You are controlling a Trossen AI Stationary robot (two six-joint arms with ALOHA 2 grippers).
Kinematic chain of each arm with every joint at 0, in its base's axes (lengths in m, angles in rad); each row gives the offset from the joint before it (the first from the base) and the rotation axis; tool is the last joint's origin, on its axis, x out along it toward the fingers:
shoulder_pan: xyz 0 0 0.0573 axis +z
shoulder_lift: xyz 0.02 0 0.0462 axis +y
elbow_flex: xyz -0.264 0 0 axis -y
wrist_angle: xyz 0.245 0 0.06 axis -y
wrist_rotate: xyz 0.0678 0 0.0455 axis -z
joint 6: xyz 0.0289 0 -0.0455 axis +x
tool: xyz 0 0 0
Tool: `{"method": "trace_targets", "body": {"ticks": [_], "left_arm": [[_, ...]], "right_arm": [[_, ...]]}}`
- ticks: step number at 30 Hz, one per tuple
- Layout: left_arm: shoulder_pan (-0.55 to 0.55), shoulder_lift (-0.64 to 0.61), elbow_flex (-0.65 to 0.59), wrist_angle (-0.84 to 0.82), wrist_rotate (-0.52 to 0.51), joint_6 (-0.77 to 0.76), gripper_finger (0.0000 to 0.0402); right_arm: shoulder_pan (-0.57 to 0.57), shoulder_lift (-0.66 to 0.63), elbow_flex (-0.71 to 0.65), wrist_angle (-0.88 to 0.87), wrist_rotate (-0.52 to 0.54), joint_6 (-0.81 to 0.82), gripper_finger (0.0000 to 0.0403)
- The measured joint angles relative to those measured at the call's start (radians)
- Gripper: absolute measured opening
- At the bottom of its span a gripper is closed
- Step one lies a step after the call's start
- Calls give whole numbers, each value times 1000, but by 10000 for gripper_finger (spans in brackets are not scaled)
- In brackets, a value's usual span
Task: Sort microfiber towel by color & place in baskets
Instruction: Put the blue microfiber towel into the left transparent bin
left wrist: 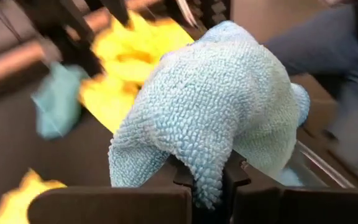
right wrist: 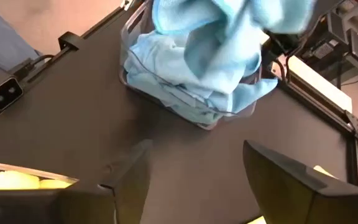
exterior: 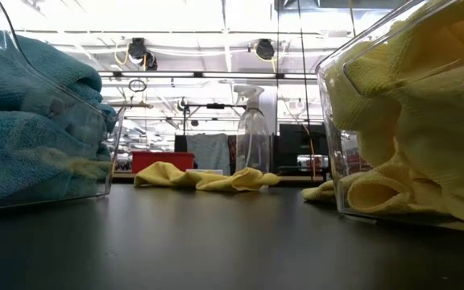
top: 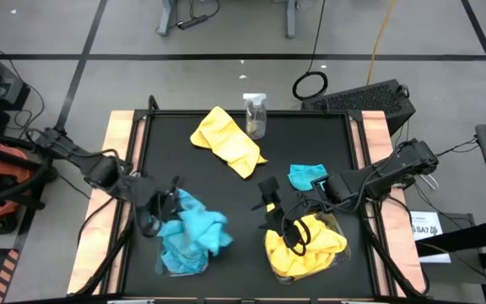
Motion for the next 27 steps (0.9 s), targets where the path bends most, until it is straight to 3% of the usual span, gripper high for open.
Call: {"method": "trace_targets", "body": {"ticks": [13,27], "left_arm": [[-116,34,0,-347,27,-299,18],[-173,274,-2,-327,186,-378,18]], "right_arm": [[-1,0,0,-24,-3,68,218],[-1,0,0,-23,-6,110,214]]}}
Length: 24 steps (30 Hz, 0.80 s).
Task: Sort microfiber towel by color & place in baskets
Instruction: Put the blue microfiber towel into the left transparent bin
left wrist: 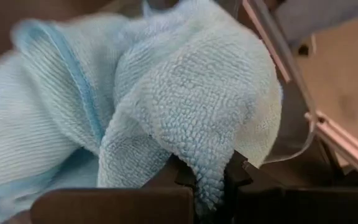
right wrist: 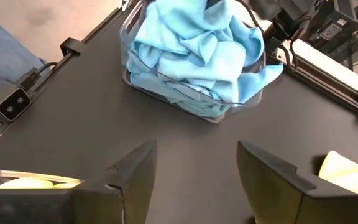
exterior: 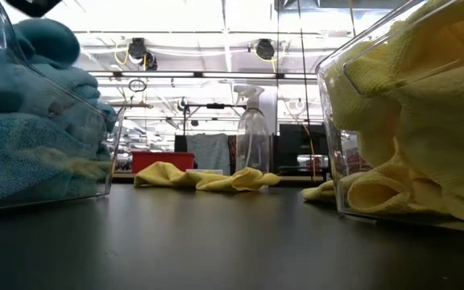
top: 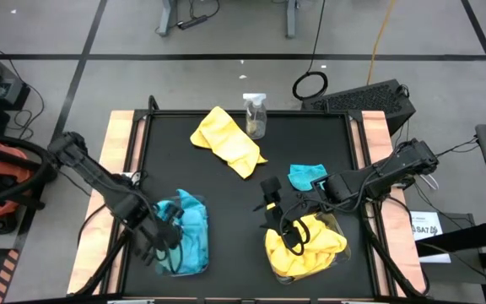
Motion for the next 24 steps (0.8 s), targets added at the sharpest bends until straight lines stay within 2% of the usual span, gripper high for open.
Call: {"method": "trace_targets", "body": {"ticks": [6,24], "left_arm": [[-1,112,-1,0,17,19,18],[1,311,-1,123,18,113,18]], "right_arm": [[0,0,0,2,-4,12,214],[18,0,0,-3,-4,16,215]]}}
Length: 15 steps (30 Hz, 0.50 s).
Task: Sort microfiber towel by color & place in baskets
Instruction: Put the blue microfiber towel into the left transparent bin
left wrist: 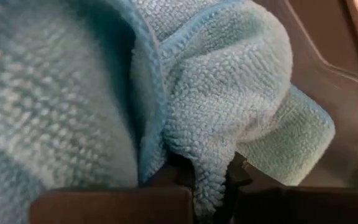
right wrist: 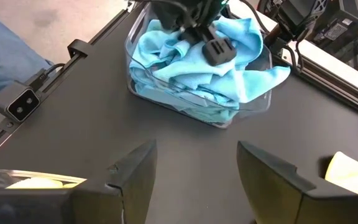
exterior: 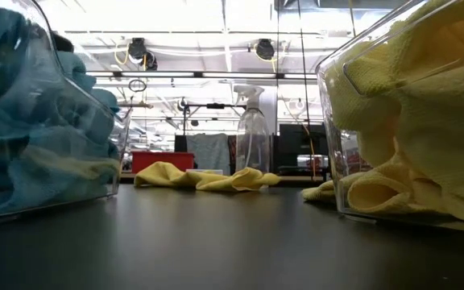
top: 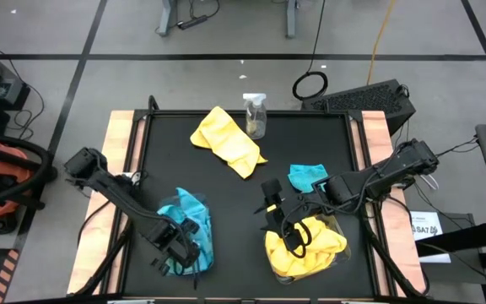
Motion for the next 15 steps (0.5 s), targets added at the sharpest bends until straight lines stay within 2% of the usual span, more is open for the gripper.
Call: {"method": "trace_targets", "body": {"ticks": [5,15], "left_arm": [[0,45,0,47,1,3,36],[1,53,0,98,9,-7,46]], "right_arm": [[2,0,0,0,0,0,215],[2,0,0,-3,0,5,215]]}}
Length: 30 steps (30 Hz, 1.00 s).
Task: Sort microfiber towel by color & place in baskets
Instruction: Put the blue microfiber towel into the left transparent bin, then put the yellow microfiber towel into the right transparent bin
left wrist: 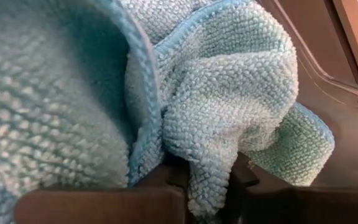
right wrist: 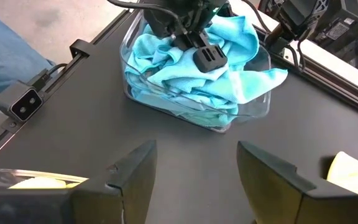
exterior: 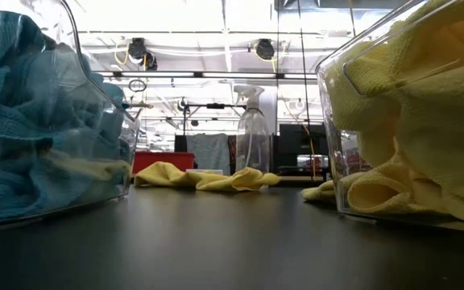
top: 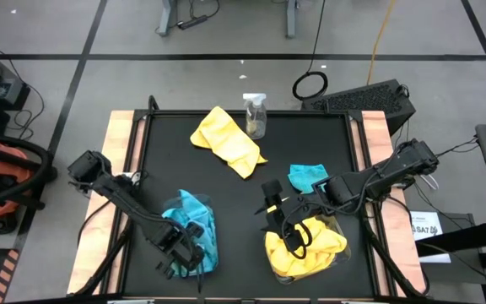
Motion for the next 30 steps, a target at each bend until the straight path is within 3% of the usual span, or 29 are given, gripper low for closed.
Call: {"method": "trace_targets", "body": {"ticks": [4,15,30], "left_arm": [[0,-9,0,-4,5,-26,78],[12,-127,29,-16,7,-107,222],[12,-236,194,-279,-90,-134,233]], "right_arm": [[0,0,0,-12,0,6,215],[0,0,0,-29,1,17,215],[-12,0,-1,-34,6,6,215]]}}
